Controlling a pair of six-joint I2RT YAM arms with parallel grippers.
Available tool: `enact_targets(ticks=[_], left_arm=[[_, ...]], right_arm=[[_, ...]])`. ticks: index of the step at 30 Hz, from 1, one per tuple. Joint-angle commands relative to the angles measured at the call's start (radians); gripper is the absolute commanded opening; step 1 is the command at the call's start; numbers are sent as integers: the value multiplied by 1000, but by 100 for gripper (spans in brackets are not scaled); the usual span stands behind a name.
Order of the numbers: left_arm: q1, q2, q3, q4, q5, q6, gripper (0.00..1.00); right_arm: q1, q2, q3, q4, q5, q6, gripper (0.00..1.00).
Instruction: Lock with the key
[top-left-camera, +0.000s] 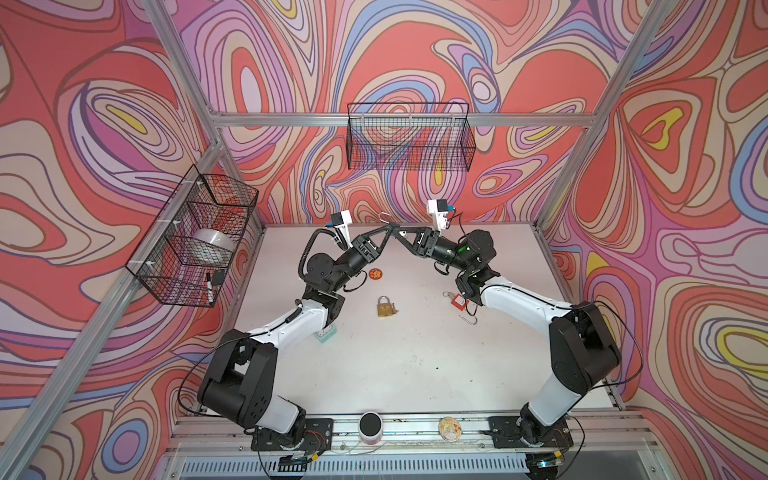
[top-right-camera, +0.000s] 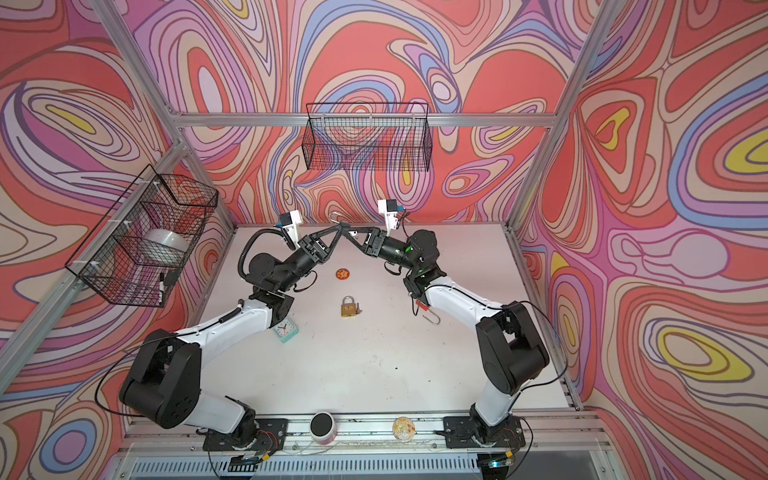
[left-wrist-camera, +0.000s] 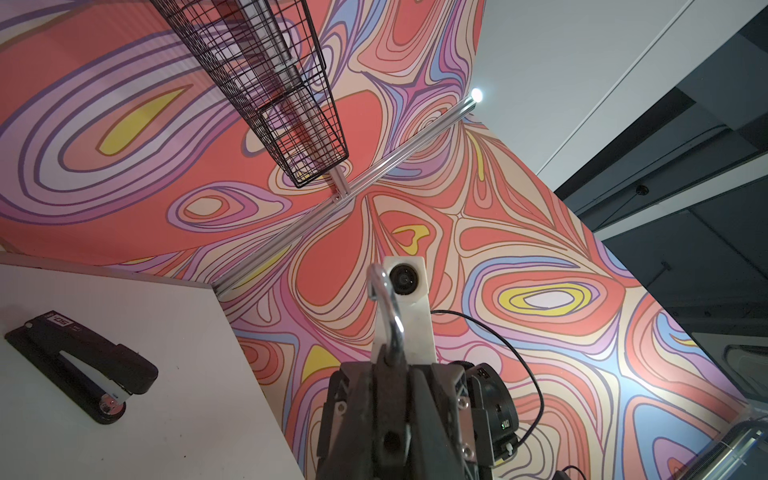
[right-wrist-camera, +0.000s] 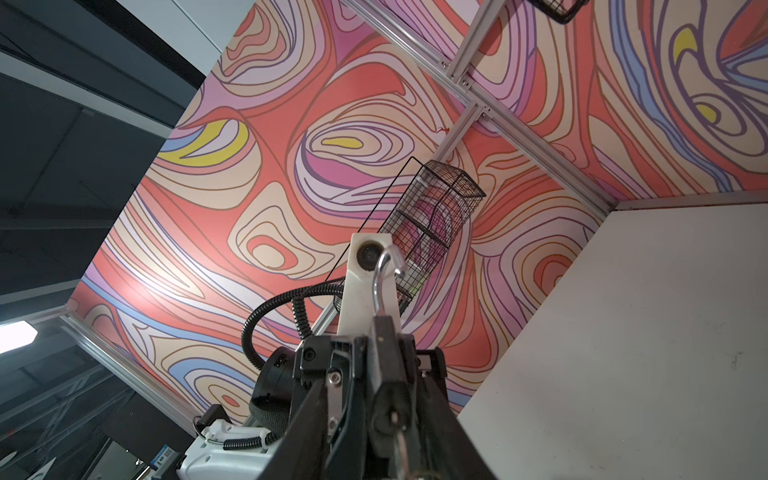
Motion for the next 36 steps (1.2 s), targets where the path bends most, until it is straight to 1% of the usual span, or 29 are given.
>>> enact_targets(ticks=[1,4,7,12,14,15,16,21,22,25,32,34,36], left_arm=[[-4,-37,-5,91,2,3,0],[-4,-34,-6,95,2,0,0],[-3,-31,-3,96,9,-1,0],[-4,-37,-5,68,35,20,0],[-4,-43,-12,53,37,33,0],[-3,-46,-13,41,40,40,0],[-3,-50,-15,20,41,46,4],[-4,-64,-20,-25,35,69,37],[-4,-64,-20,-28,36,73,40],[-1,-66,-19,-29,37,77,46],[32,-80,-9,-105,102,95,50],[53,-101,-17,-141,114,113,50],[72,-123,-17,-187,130,136,50]], right_arm=[[-7,19,16,37,7,12,34],[-6,29,29,43,-8,23,26],[-6,38,32,44,-11,31,23],[-5,45,32,61,-20,47,14],[-5,44,35,65,-21,54,8],[-7,43,37,63,-20,55,3],[-6,43,37,62,-21,60,0],[-7,33,34,51,-16,57,0],[-6,28,31,48,-16,57,0],[-7,10,20,34,-9,38,0],[-39,-66,-51,-10,-8,4,0],[-52,-102,-74,-56,-7,-25,0],[-61,-140,-87,-157,-4,-84,0]])
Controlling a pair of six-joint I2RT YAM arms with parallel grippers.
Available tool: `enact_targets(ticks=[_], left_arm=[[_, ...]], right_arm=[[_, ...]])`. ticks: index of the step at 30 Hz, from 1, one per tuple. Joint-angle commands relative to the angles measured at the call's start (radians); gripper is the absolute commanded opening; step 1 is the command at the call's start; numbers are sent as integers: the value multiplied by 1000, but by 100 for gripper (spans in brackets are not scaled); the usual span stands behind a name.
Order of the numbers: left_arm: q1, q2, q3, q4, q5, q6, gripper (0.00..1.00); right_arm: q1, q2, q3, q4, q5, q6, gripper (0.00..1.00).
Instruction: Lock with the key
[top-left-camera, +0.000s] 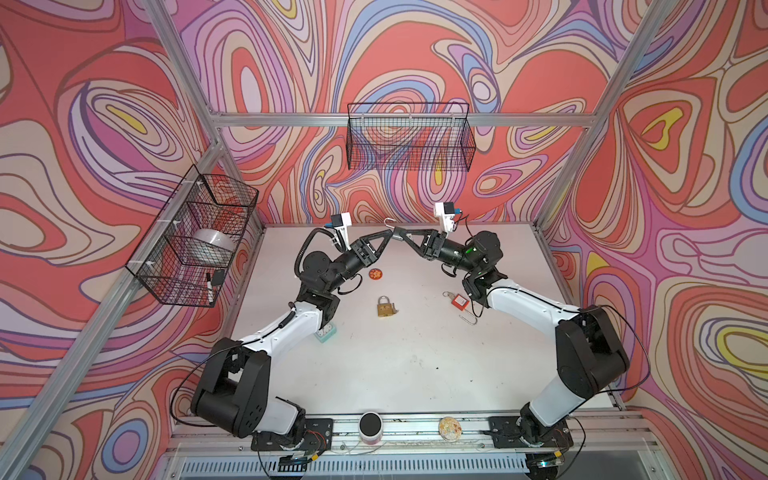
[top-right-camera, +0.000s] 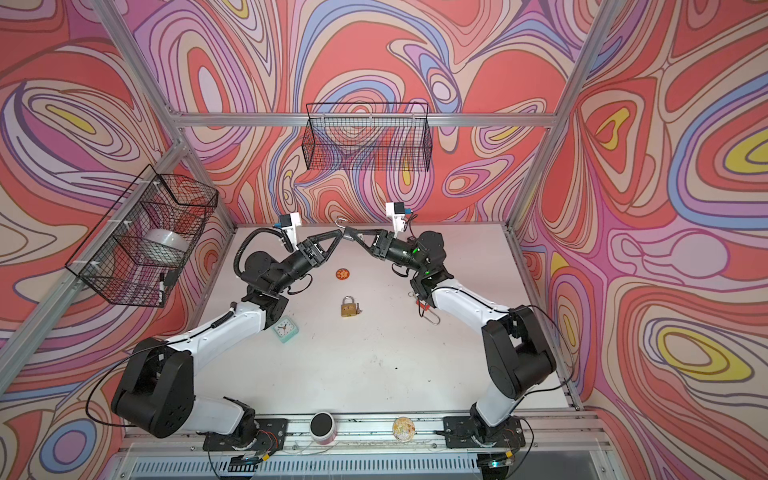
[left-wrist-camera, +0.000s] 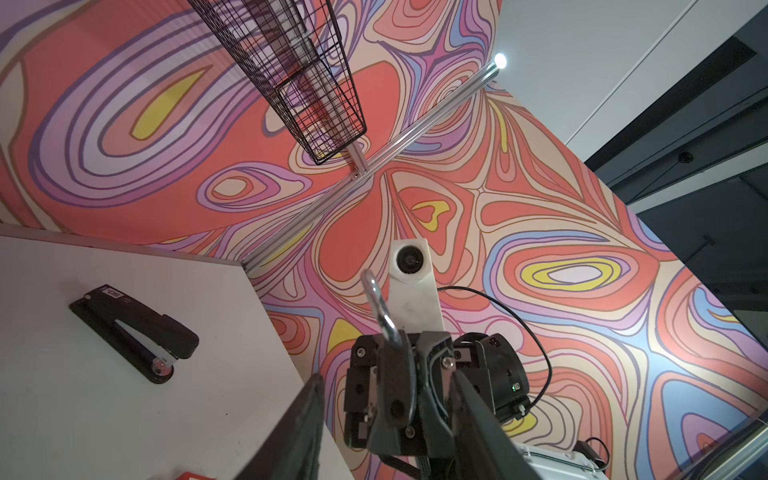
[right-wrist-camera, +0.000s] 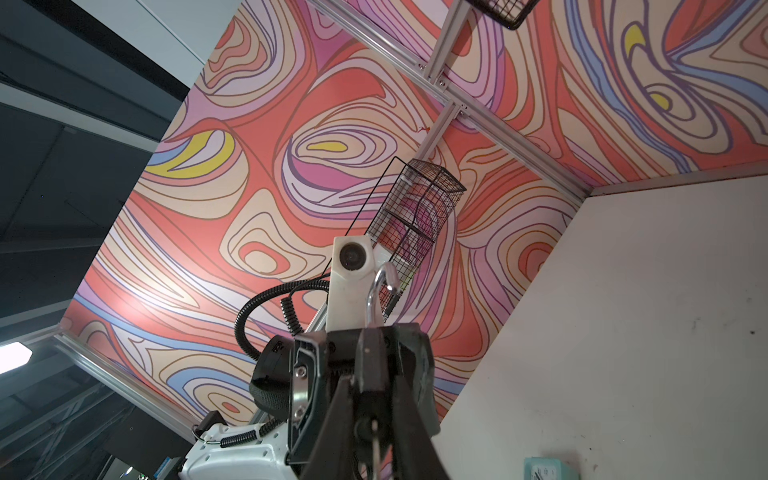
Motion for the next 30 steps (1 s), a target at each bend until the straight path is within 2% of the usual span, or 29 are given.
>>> enact_targets(ticks=[1,4,8,14,24,30], left_arm=[[34,-68,1,-62,57,50,50],[57,-81,50,-178,122,78,51],[61,-57,112,-244,233,98,50],[62,-10,143,-217,316,65,49],[62,-9,168,-320,350,108,49],[53,-18,171,-339,354,114,50]], right_arm=[[-14,-87,-17,-164,14,-131,0],[-12,-130,10,-433,35,-283,0],[-12,-144,40,-613,35,-371,0],[-11,-128,40,-553,-34,-323,0],[0,-132,79,-512,-132,-301,0],[0,-150,96,-504,-145,-291,0]])
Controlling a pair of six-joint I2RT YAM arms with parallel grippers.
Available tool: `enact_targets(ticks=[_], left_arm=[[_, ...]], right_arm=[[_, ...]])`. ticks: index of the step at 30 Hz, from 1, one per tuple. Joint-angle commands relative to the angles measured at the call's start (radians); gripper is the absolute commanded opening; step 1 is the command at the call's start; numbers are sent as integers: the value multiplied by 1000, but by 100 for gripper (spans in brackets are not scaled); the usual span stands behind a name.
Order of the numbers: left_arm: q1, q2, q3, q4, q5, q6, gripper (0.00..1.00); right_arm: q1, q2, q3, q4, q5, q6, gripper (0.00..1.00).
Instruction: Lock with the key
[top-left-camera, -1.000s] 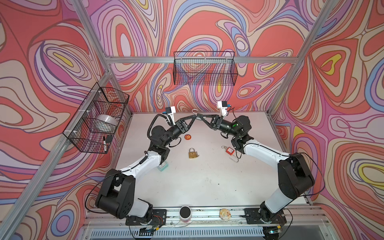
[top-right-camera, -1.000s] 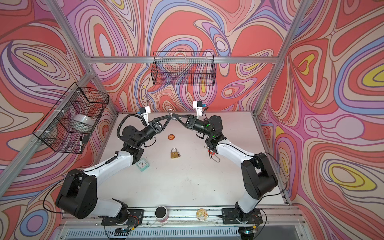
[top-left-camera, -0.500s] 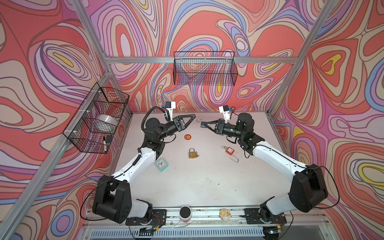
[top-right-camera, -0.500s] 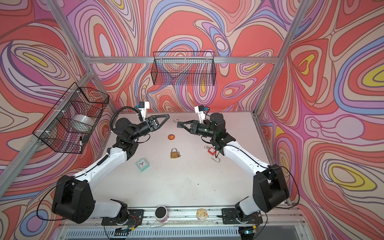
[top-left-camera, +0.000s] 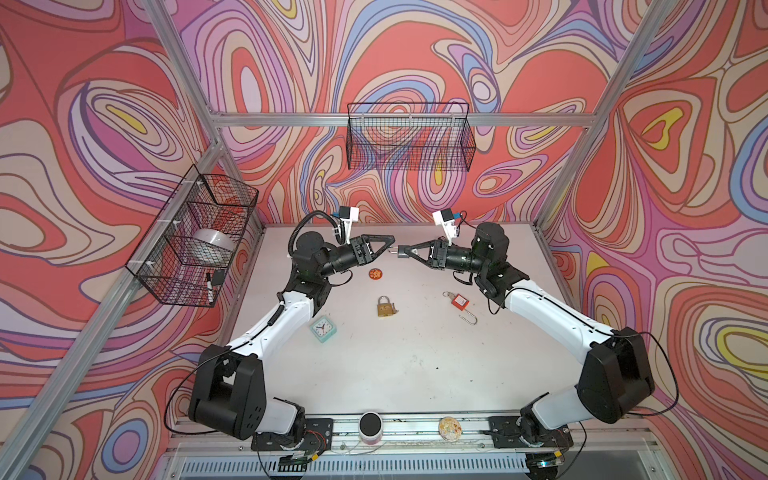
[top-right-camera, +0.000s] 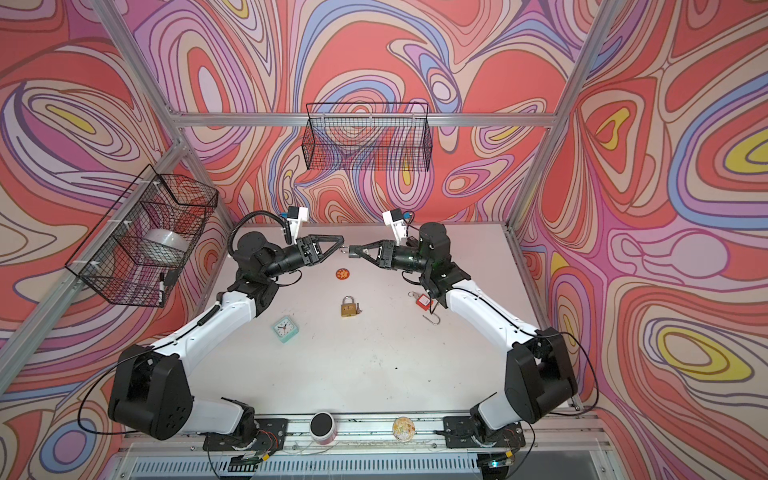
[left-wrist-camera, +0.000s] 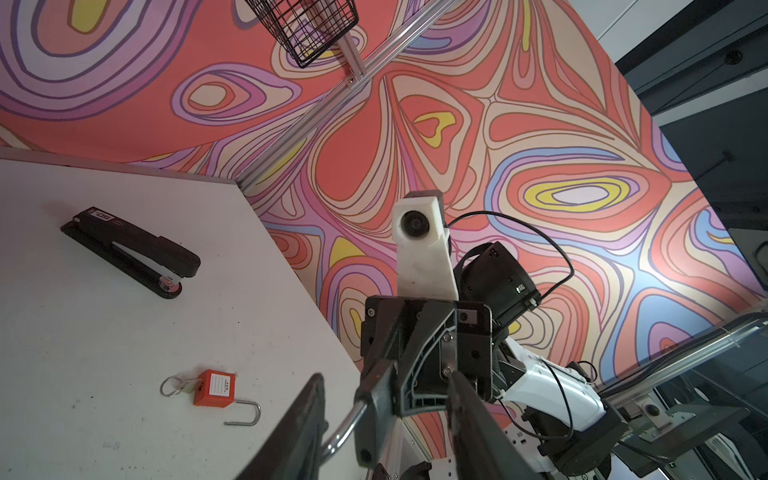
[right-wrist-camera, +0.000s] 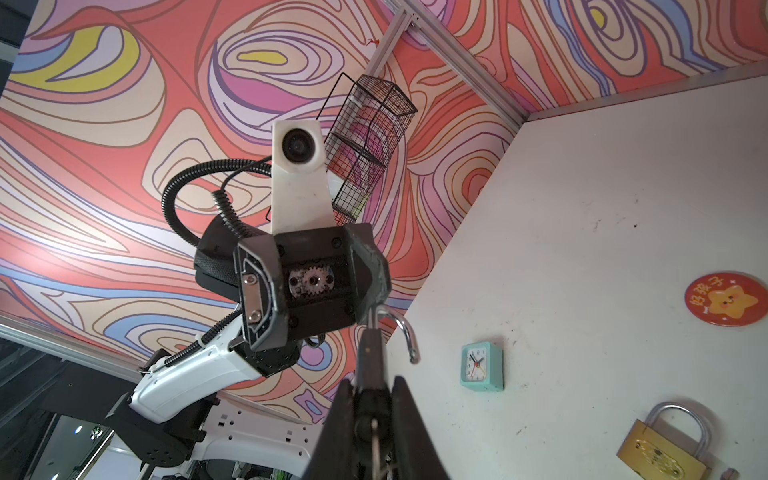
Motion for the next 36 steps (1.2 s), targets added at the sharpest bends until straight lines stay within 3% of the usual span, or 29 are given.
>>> enact_targets(ticks=[1,28,31,36], left_arm=[[-6,-14,26,-22,32,19,50],[-10,-49,21,-56,73,18,51],[-3,-46,9,-19,69,-8,48],[6,-48,10,-17,72,-9,38]], right_arm=[[5,-26,46,25,-27,-2,0],[-23,2,34,68,-45,23,0],[-25,7,10,193,-84,87,0],[-33,6,17,155,-94,69,0]])
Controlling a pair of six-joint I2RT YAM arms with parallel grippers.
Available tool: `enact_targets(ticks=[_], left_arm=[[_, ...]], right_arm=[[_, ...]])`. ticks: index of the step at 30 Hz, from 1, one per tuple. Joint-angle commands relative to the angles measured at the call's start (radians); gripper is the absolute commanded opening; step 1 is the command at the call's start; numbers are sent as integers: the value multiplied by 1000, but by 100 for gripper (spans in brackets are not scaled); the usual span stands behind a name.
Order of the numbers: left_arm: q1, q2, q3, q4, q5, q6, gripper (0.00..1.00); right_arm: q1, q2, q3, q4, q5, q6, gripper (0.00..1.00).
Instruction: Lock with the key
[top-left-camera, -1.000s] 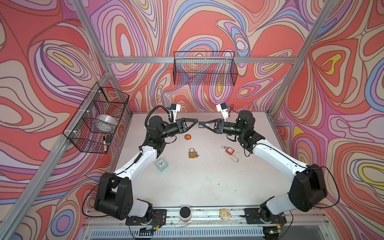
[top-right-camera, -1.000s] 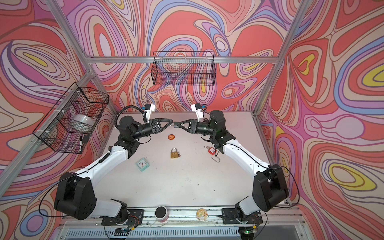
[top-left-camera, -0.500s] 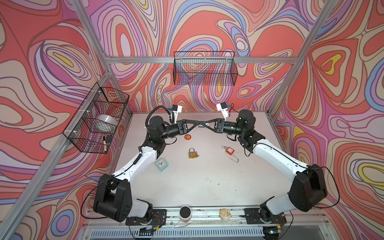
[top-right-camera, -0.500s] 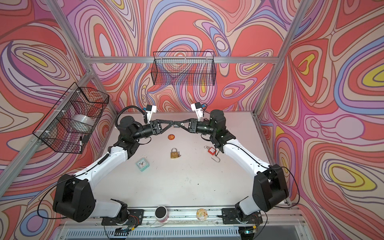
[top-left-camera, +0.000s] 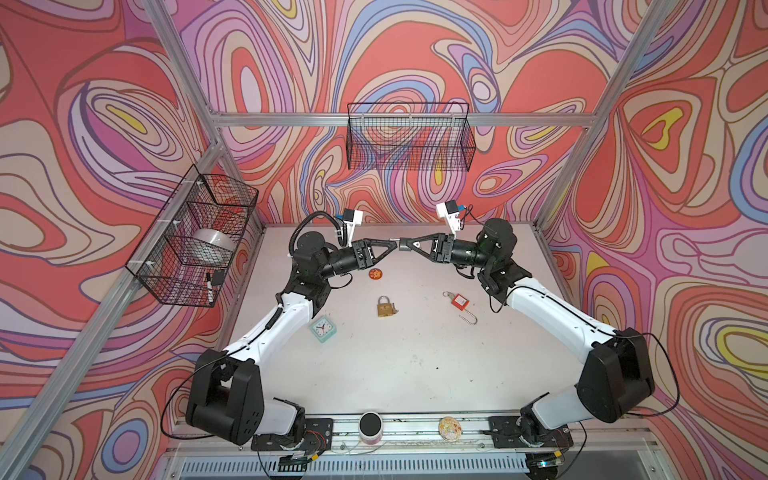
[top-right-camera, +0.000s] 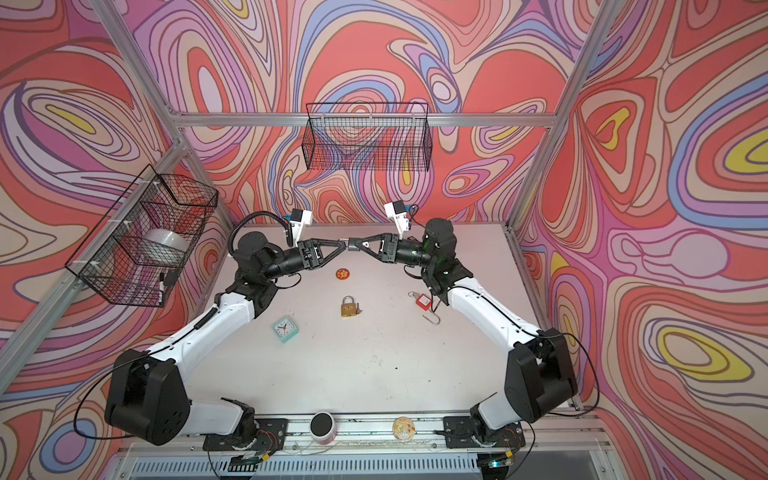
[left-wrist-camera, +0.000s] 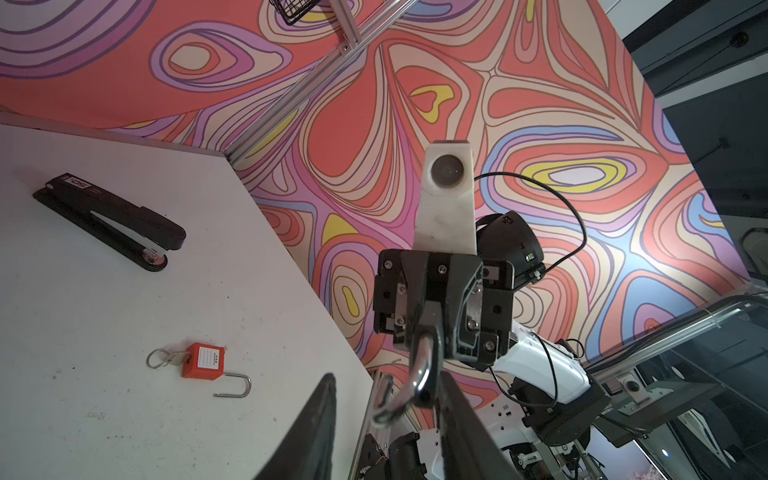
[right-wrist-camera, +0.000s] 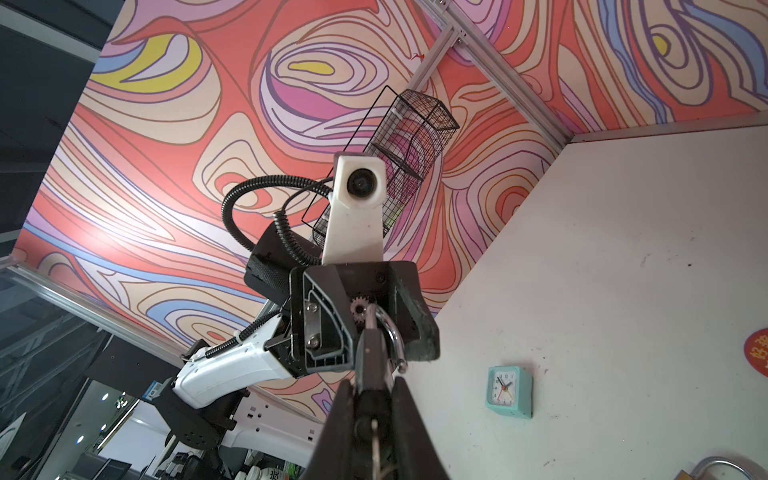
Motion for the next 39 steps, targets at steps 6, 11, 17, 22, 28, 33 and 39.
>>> enact_targets(ticks=[6,11,17,22,28,33,39], left_arm=[[9,-26,17,49,32,-19,37],[8,-20,20,62,40,-30,32],[8,-23,22,55,42,-30,20],[8,-29,21,41,45,-21,13],[10,-37,16,33,46,-16,19],[14,-45,6,32,40,-16,22],[14,-50,-3,36,37,-20,22]], right_arm=[[-16,6,1,11,-34,-10,0],[-17,13,6,9,-41,-16,0],[-16,13,9,-8,-46,-26,0],[-18,5,7,-23,-40,-38,0],[-19,-1,4,-29,-38,-38,0],[-21,-4,4,-33,-37,-39,0],[-22,-11,2,-39,-36,-43,0]])
